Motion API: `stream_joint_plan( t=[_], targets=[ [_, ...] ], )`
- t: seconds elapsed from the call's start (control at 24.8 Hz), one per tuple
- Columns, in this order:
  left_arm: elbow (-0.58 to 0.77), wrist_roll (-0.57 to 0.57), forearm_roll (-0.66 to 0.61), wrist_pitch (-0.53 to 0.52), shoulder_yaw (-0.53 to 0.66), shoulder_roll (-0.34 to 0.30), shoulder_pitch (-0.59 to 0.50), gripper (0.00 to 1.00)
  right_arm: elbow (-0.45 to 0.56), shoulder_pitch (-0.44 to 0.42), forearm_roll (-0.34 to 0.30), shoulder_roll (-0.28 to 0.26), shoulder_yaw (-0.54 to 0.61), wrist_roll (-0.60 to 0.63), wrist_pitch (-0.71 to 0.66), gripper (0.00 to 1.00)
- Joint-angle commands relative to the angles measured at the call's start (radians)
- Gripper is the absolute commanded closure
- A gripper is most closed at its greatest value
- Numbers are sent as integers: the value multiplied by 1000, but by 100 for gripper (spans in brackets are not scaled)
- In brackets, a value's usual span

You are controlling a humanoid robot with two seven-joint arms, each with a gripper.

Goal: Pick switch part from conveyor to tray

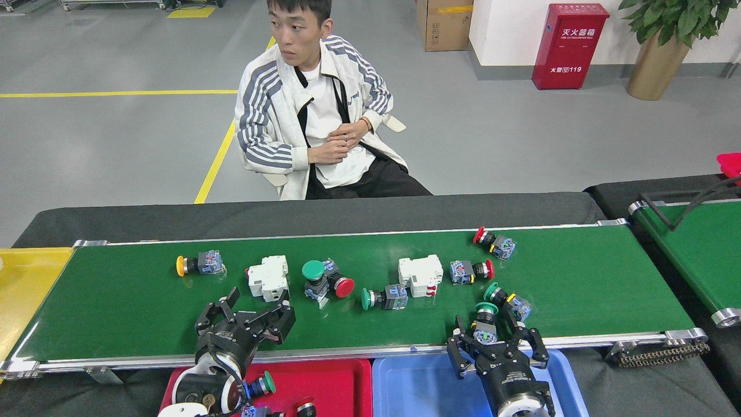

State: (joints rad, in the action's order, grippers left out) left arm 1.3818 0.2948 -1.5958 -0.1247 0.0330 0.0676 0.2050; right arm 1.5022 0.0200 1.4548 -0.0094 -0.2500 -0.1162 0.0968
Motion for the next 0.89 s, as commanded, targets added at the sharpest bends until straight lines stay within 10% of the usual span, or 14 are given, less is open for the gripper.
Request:
stream_joint_plan(
  t=[0.0,0.32,0.44,0.48,0.52,0.56,0.6,0.85],
  targets=[
    [-9,-5,-4,13,2,-9,25,0,10,17,-4,-18,1,-14,-65,90],
    [-193,-19,-6,181,-4,-40,151,1,92,17,-47,-1,-25,-14,-269,98],
    [-236,-68,-1,212,-2,-51,182,43,115,12,-56,28,-66,-14,-460,97],
    [-237,-98,4,208,-4,-51,177,59,124,12,-56,37,-95,-11,-488,89],
    [-236,-126,10,197,-4,-51,168,76,124,12,-56,43,-126,-8,-491,63],
    [-236,-157,19,165,-4,-51,152,91,121,14,-56,54,-161,-2,-489,10],
    [-233,-184,27,131,-2,-51,139,92,115,14,-56,65,-187,12,-491,0],
    [-63,-227,34,-22,-1,-48,41,97,86,3,-56,63,-247,53,-489,0]
  ],
)
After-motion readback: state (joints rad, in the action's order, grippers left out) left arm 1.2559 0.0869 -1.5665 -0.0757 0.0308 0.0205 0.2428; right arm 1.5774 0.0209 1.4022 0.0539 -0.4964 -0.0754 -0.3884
